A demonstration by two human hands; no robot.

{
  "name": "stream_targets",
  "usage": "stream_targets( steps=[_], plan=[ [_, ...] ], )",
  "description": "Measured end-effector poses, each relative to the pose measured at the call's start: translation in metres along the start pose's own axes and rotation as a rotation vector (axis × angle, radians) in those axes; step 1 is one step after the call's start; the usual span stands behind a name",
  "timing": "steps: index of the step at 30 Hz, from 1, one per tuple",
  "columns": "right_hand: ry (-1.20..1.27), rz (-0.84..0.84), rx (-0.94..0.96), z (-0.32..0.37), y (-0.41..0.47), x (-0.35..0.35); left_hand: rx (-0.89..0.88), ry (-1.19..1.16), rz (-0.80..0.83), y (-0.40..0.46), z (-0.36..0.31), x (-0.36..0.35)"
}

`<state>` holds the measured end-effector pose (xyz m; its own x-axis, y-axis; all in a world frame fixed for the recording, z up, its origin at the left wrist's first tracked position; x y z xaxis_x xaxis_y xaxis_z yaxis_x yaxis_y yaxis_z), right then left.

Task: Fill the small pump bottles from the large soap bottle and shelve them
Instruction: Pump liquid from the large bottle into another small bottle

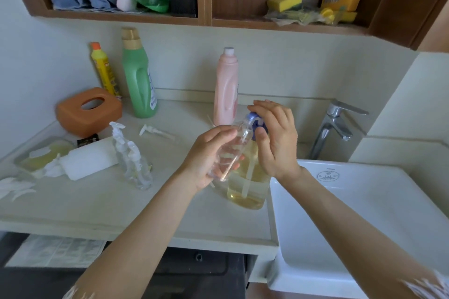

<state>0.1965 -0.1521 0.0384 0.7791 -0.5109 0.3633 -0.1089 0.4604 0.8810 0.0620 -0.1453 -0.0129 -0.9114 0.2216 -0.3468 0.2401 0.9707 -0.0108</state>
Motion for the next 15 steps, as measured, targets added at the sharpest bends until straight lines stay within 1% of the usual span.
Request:
stream_targets(
  steps=[4, 8, 12, 15],
  plan=[
    [0.046, 0.007, -0.026, 0.0, 0.007, 0.006, -0.015, 0.027, 0.024, 0.0, -0.009, -0.001],
    [0.059, -0.038, 0.023, 0.001, -0.004, 0.003, -0.032, 0.01, 0.047, -0.002, -0.007, -0.004],
    [-0.002, -0.077, 0.082, 0.001, -0.013, -0.004, -0.056, 0.007, -0.021, -0.003, -0.003, 0.001],
    [-0.08, -0.076, 0.083, -0.003, -0.015, -0.008, -0.053, 0.008, -0.071, -0.002, 0.0, 0.007]
  ],
)
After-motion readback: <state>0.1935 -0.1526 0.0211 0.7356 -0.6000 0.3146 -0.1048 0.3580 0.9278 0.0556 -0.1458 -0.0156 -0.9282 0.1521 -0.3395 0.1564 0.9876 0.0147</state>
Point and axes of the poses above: each hand's wrist, its own y-axis towards the middle knuckle, its own x-axis out of the back of the hand, z = x × y, the point moved 6 cm from there along y, towards the middle knuckle
